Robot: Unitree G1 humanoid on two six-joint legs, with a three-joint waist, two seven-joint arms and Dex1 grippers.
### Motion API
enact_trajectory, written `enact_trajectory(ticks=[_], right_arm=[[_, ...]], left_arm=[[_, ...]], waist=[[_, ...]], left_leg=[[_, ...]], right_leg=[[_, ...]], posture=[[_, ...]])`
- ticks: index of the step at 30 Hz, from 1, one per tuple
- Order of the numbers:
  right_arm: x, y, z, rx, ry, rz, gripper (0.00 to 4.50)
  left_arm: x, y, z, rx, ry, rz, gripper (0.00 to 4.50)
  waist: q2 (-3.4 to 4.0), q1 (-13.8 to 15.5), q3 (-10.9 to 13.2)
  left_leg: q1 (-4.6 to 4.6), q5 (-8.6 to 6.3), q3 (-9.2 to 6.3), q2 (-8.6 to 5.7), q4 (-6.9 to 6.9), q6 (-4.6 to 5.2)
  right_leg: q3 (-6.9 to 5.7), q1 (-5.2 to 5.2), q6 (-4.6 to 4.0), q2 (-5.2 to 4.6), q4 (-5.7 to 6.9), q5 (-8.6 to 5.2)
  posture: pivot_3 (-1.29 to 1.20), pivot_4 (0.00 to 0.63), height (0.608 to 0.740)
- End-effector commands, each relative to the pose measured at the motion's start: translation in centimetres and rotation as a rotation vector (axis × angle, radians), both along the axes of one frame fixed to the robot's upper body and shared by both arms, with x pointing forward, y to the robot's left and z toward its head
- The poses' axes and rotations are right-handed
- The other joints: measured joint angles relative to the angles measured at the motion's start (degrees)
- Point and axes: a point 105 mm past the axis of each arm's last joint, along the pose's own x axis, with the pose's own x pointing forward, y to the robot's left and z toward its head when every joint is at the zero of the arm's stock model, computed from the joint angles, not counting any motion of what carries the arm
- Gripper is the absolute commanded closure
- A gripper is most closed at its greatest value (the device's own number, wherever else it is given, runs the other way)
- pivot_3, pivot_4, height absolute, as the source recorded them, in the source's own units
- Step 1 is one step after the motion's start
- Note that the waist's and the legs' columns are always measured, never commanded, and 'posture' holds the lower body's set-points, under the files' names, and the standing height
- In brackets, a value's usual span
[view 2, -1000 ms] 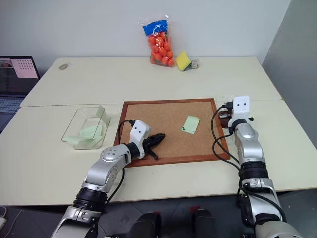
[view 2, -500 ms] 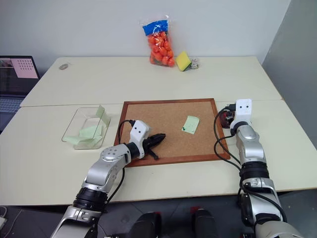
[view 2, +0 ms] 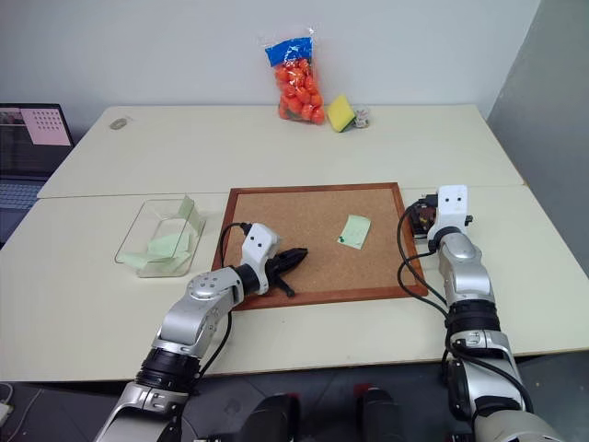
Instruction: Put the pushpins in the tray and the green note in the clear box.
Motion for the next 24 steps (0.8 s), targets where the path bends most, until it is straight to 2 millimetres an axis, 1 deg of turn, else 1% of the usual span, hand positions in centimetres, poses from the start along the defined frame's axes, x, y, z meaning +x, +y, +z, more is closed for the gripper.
enact_trajectory(ticks=[1, 5, 8, 9, 12, 13, 14, 16, 18, 20, 24], right_arm=[[0.3, -0.5, 1.6, -0.019, -0.047, -0.019, 0.03], [0.3, 0.0, 2.6, -0.007, -0.102, 0.013, 0.03], [-0.4, 2.8, 3.7, 0.005, -0.158, 0.205, 0.03], [-0.6, 3.3, 3.8, 0.004, -0.164, 0.244, 0.03], [-3.0, 6.8, 4.8, 0.008, -0.204, 0.535, 0.03], [-3.9, 7.8, 4.9, 0.006, -0.204, 0.621, 0.03], [-4.4, 8.2, 4.9, 0.004, -0.201, 0.665, 0.03], [-5.9, 9.5, 4.3, -0.011, -0.175, 0.783, 0.03], [-6.9, 10.4, 3.8, -0.014, -0.147, 0.860, 0.03], [-7.7, 11.4, 2.5, -0.027, -0.099, 0.919, 0.03], [-7.3, 12.2, 0.2, -0.042, -0.040, 0.911, 0.03]], left_arm=[[-0.5, 0.0, -2.4, 0.033, 0.088, 0.009, 4.50], [-0.5, 0.0, -2.5, 0.033, 0.088, 0.012, 4.50], [-0.6, 0.0, -2.5, 0.032, 0.088, 0.013, 4.50], [-0.6, 0.0, -2.5, 0.032, 0.089, 0.013, 4.50], [-0.6, 0.0, -2.5, 0.031, 0.092, 0.012, 4.50], [-0.6, 0.0, -2.5, 0.030, 0.092, 0.011, 4.50], [-0.6, 0.0, -2.5, 0.030, 0.093, 0.011, 4.50], [-0.6, 0.0, -2.5, 0.029, 0.094, 0.009, 4.50], [-0.6, -0.1, -2.5, 0.028, 0.095, 0.007, 4.50], [-0.6, -0.2, -2.5, 0.028, 0.094, 0.005, 4.50], [-0.5, -0.2, -2.4, 0.030, 0.092, 0.003, 4.50]], waist=[[0.00, 0.00, 0.00], [0.00, 0.00, 0.00], [0.00, 0.00, 0.00], [0.00, 0.00, 0.00], [0.00, 0.11, 0.00], [0.00, 0.11, 0.00], [0.00, 0.11, 0.00], [0.00, 0.13, 0.00], [0.00, 0.14, 0.00], [0.00, 0.14, 0.00], [0.00, 0.14, 0.00]], left_leg=[[0.00, 0.00, 0.00, 0.00, 0.00, 0.00], [0.00, 0.00, 0.00, 0.00, 0.00, 0.00], [0.00, 0.00, 0.00, 0.00, 0.00, 0.00], [-0.01, 0.00, 0.00, 0.00, -0.01, 0.00], [-0.02, 0.00, -0.04, 0.00, -0.03, 0.00], [-0.03, 0.00, -0.07, 0.01, -0.03, 0.00], [-0.03, 0.00, -0.07, 0.01, -0.03, 0.00], [-0.03, 0.00, -0.08, 0.02, -0.04, 0.00], [-0.02, 0.00, -0.08, 0.02, -0.04, 0.00], [-0.02, 0.00, -0.09, 0.02, -0.04, 0.00], [-0.02, 0.00, -0.09, 0.02, -0.05, 0.00]], right_leg=[[0.00, 0.00, 0.00, 0.00, 0.00, 0.00], [0.00, 0.00, 0.01, 0.00, 0.00, 0.00], [0.00, 0.00, 0.01, 0.00, -0.01, 0.00], [-0.01, 0.00, 0.01, 0.00, -0.02, 0.00], [-0.05, 0.01, 0.02, 0.01, -0.03, -0.01], [-0.07, 0.01, 0.02, 0.01, -0.06, -0.01], [-0.08, 0.03, 0.02, 0.01, -0.10, -0.01], [-0.08, 0.03, 0.03, -0.01, -0.10, -0.01], [-0.08, 0.04, 0.05, -0.02, -0.13, -0.01], [-0.10, 0.04, 0.05, -0.01, -0.15, -0.01], [-0.11, 0.03, 0.05, 0.00, -0.15, -0.02]], posture=[[0.00, 0.150, 0.740], [0.00, 0.150, 0.740], [0.00, 0.150, 0.740], [0.00, 0.150, 0.740], [0.00, 0.150, 0.740], [0.00, 0.150, 0.740], [0.00, 0.150, 0.740], [0.00, 0.150, 0.740], [0.00, 0.150, 0.740], [0.00, 0.150, 0.740], [0.00, 0.150, 0.740]])
